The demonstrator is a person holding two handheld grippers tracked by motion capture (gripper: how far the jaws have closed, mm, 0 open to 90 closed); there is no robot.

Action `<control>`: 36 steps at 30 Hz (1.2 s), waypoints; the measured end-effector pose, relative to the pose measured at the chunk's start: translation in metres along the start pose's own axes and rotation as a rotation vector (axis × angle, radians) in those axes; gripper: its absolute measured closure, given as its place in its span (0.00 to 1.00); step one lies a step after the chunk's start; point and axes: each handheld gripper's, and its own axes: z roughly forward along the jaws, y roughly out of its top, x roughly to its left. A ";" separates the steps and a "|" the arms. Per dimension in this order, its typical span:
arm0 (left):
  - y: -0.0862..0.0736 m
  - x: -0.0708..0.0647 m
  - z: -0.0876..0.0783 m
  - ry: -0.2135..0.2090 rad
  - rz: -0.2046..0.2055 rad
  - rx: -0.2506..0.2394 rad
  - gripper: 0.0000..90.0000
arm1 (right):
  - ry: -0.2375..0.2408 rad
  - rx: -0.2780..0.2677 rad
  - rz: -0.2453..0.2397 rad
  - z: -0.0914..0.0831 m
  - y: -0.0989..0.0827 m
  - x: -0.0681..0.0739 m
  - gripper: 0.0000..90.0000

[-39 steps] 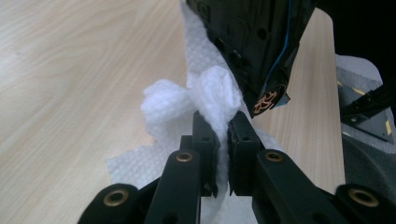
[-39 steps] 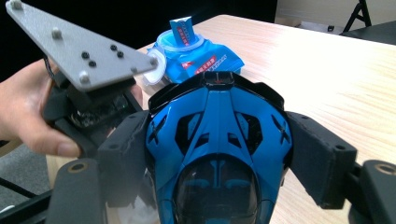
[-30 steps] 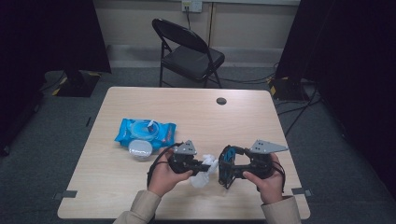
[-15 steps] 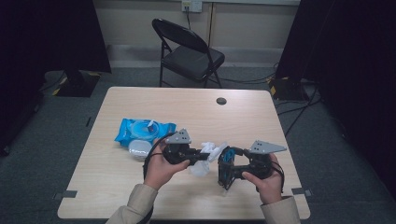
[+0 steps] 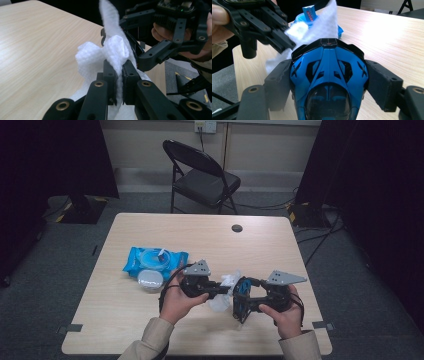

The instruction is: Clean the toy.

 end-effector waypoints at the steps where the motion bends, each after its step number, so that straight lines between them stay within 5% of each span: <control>1: -0.001 0.000 0.001 0.002 0.001 0.005 0.93 | 0.000 -0.001 0.000 0.000 0.000 0.000 0.30; 27: -0.019 0.003 0.038 -0.003 0.023 0.100 0.94 | 0.024 -0.021 -0.004 -0.002 0.005 0.004 0.30; 36: -0.034 0.003 0.047 -0.015 -0.004 0.129 0.94 | 0.022 -0.026 -0.002 -0.004 0.007 0.004 0.30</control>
